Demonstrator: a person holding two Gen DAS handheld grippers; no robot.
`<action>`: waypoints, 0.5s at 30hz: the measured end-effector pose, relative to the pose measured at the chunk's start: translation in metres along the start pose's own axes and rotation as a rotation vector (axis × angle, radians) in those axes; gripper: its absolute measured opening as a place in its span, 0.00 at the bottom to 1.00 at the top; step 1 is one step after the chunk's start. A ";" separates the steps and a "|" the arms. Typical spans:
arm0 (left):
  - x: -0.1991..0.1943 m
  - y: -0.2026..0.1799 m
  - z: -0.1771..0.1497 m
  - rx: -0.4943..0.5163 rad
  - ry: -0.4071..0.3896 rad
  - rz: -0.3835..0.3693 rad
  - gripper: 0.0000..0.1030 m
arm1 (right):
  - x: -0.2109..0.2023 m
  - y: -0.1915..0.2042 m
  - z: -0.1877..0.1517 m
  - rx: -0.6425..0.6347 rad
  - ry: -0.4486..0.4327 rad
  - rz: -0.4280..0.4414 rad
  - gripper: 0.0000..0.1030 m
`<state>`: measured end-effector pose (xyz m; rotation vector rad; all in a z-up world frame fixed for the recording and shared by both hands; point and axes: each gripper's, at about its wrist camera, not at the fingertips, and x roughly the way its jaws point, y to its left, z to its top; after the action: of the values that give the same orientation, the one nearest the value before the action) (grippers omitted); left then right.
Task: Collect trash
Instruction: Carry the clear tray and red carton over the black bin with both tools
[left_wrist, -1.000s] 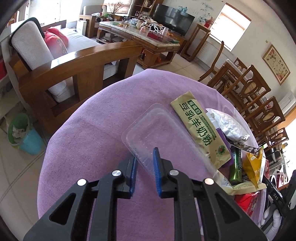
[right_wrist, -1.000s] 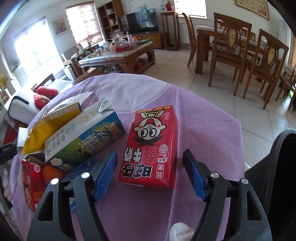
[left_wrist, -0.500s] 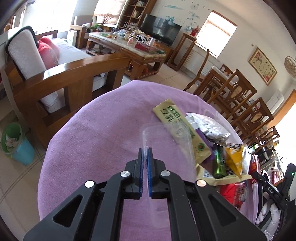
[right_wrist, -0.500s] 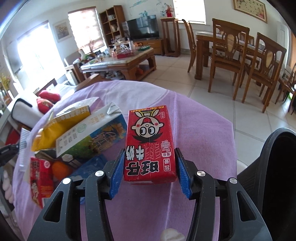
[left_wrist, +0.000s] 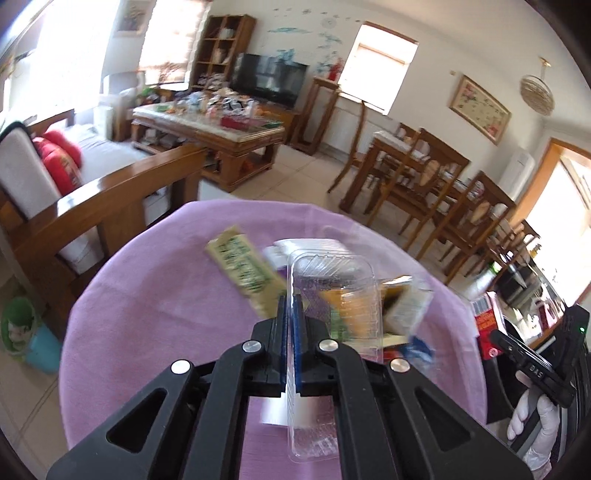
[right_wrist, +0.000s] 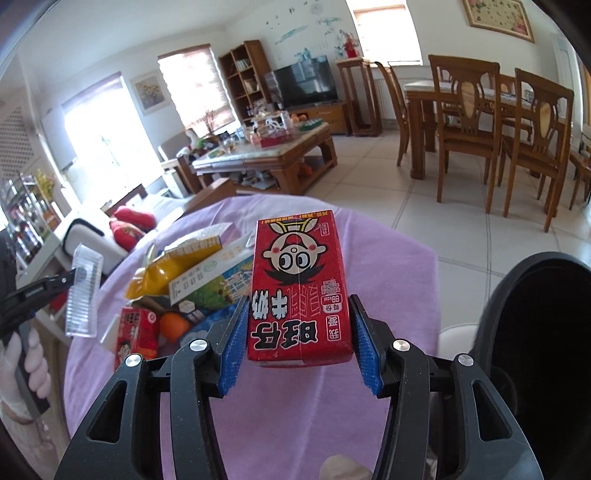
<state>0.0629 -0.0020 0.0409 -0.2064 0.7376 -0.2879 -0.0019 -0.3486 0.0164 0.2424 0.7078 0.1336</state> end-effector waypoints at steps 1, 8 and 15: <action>0.000 -0.013 0.001 0.020 -0.001 -0.019 0.03 | -0.008 -0.006 0.000 0.003 -0.012 -0.003 0.50; 0.013 -0.135 -0.005 0.186 0.021 -0.225 0.03 | -0.066 -0.063 -0.002 0.045 -0.067 -0.054 0.50; 0.048 -0.254 -0.033 0.339 0.078 -0.387 0.02 | -0.115 -0.129 -0.019 0.105 -0.095 -0.181 0.50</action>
<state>0.0274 -0.2601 0.0591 -0.0130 0.7113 -0.7854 -0.0960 -0.4930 0.0407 0.2822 0.6400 -0.0874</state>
